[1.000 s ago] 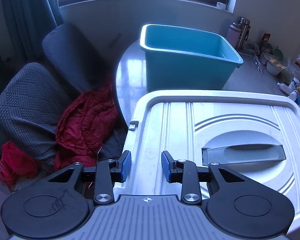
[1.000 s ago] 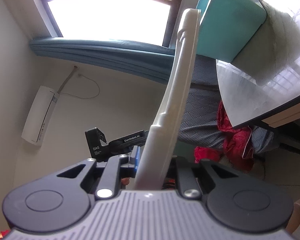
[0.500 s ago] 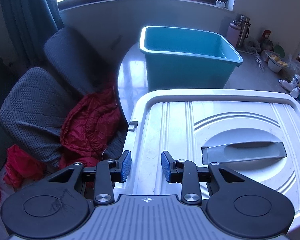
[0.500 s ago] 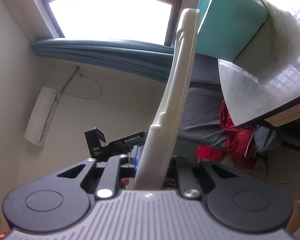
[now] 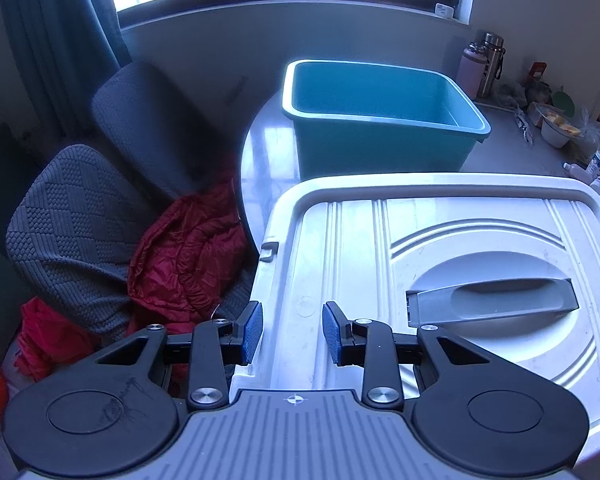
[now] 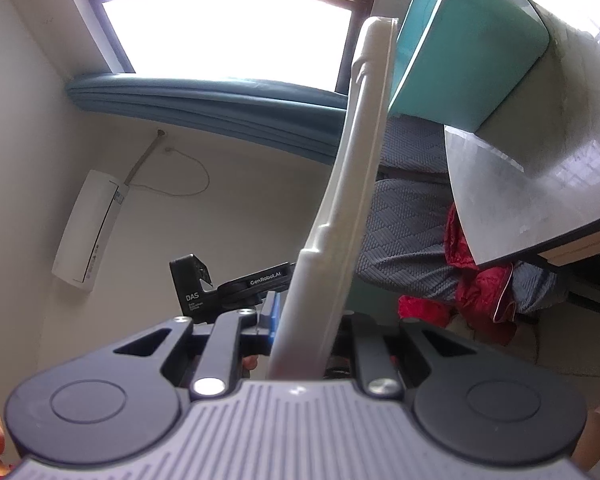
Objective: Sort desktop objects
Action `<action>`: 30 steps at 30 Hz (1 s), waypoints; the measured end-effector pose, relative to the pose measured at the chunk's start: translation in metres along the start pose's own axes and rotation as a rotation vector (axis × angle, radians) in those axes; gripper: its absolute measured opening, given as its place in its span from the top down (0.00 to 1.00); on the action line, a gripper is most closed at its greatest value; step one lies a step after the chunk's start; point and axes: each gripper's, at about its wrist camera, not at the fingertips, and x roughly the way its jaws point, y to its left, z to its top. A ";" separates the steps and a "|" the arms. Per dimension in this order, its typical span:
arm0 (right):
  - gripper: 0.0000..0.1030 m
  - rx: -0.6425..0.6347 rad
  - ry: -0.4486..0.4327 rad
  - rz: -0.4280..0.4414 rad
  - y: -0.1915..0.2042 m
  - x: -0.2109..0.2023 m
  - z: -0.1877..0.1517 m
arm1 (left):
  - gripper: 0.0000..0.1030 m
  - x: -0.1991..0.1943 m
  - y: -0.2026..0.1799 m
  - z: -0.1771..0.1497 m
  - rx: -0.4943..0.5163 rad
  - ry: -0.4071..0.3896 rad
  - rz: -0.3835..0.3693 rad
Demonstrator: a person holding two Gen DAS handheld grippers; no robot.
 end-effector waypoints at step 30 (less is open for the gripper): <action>0.83 -0.028 0.003 0.017 0.002 0.014 0.049 | 0.67 0.015 0.000 0.056 0.016 -0.030 0.038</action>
